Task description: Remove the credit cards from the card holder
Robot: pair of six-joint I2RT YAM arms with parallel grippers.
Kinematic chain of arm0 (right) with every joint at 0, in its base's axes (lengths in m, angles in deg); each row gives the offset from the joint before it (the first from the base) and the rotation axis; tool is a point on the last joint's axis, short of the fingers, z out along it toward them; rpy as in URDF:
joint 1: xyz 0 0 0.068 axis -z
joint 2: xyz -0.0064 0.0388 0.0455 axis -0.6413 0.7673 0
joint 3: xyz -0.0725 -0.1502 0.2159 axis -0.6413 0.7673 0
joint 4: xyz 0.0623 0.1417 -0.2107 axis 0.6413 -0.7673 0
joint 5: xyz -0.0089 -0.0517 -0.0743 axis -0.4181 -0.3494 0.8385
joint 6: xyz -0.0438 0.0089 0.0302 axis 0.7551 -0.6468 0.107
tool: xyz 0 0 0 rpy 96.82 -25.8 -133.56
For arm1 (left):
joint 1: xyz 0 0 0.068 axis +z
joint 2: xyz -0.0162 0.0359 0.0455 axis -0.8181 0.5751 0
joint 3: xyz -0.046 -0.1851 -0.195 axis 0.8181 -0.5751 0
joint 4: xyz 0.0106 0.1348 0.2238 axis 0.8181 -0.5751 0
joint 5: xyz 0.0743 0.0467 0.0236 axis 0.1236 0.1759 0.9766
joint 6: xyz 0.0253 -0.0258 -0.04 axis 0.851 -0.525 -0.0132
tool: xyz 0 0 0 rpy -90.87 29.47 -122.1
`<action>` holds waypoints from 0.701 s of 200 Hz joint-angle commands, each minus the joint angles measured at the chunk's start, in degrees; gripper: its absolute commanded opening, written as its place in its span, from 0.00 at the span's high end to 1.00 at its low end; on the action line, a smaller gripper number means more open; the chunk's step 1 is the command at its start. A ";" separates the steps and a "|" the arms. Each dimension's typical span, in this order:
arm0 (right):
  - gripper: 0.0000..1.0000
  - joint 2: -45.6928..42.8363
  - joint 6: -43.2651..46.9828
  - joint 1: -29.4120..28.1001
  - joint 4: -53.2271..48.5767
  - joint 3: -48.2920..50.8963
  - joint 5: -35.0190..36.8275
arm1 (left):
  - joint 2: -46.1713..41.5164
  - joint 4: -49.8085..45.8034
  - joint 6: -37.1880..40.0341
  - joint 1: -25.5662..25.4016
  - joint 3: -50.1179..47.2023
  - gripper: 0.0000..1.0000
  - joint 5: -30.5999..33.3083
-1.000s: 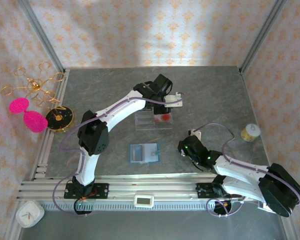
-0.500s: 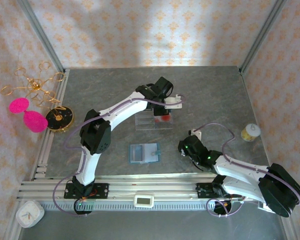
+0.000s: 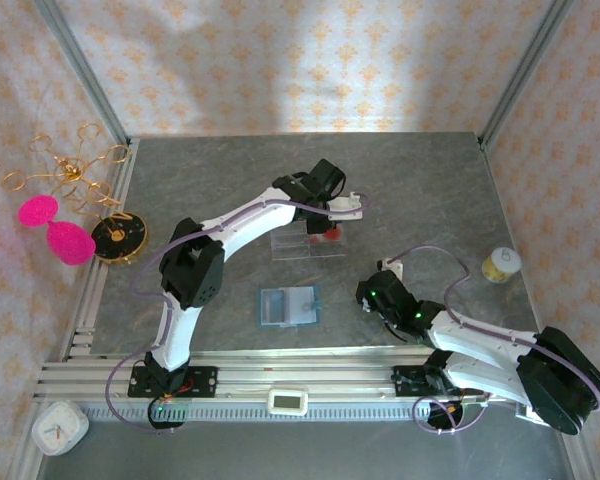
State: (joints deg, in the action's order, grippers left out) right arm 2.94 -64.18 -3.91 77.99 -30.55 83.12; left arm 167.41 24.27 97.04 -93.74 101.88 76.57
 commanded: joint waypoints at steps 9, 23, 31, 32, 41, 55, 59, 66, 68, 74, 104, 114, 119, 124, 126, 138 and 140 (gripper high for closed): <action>0.70 0.12 0.91 0.43 0.92 -1.10 -0.55 | -2.62 5.78 -2.74 0.45 -2.03 0.81 4.46; 0.67 -0.11 1.00 0.40 0.88 -1.08 -1.24 | -4.95 9.06 -4.40 0.44 -3.30 0.79 5.68; 0.65 -0.32 1.35 0.46 0.96 -1.08 -1.78 | -6.33 10.54 -4.83 0.48 -4.13 0.79 5.98; 0.65 -0.36 1.35 0.42 0.96 -1.08 -1.79 | -6.63 10.76 -4.89 0.42 -4.23 0.79 6.06; 0.64 -0.57 1.66 0.45 1.20 -1.08 -2.50 | -8.92 12.93 -5.89 0.22 -5.56 0.79 6.83; 0.63 -1.15 2.70 0.45 2.43 -0.74 -4.47 | -13.38 15.45 -7.59 -0.20 -7.33 0.79 6.70; 0.63 -1.20 3.00 0.39 2.81 -0.65 -5.04 | -14.47 16.16 -8.38 -0.32 -7.90 0.79 6.75; 0.63 -1.14 3.18 0.37 3.37 -0.64 -5.76 | -16.22 17.71 -9.86 -0.67 -8.83 0.79 6.27; 0.63 -1.12 3.26 0.39 3.41 -0.60 -5.92 | -16.97 18.20 -10.49 -0.80 -9.03 0.79 6.19; 0.62 -0.95 3.51 0.38 3.95 -0.63 -6.49 | -18.62 19.85 -12.31 -1.12 -10.13 0.78 6.03; 0.62 0.56 4.45 -0.90 5.77 -1.36 -9.00 | -26.05 25.86 -24.32 -3.17 -15.57 0.77 8.40; 0.62 1.47 4.93 -2.40 5.95 -2.23 -8.91 | -29.16 28.38 -29.82 -4.11 -18.95 0.77 9.87; 0.62 2.13 5.13 -3.67 5.97 -2.95 -8.44 | -30.89 30.18 -33.10 -4.71 -21.62 0.77 11.04; 0.62 2.82 5.30 -4.91 5.93 -3.59 -7.80 | -32.82 32.03 -36.02 -5.06 -24.63 0.77 10.77; 0.62 3.19 5.37 -5.43 5.96 -3.86 -7.66 | -33.51 32.76 -36.94 -5.33 -25.97 0.77 10.19; 0.61 5.21 5.65 -8.35 6.12 -5.37 -6.16 | -38.98 37.96 -43.05 -6.77 -34.45 0.76 9.63; 0.61 5.57 5.70 -8.80 6.25 -5.60 -6.08 | -39.84 39.21 -44.19 -7.05 -35.87 0.76 9.78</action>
State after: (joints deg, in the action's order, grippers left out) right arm 5.71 -60.38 -8.34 82.20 -32.21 75.50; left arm 133.47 54.11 70.07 -98.68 78.23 84.35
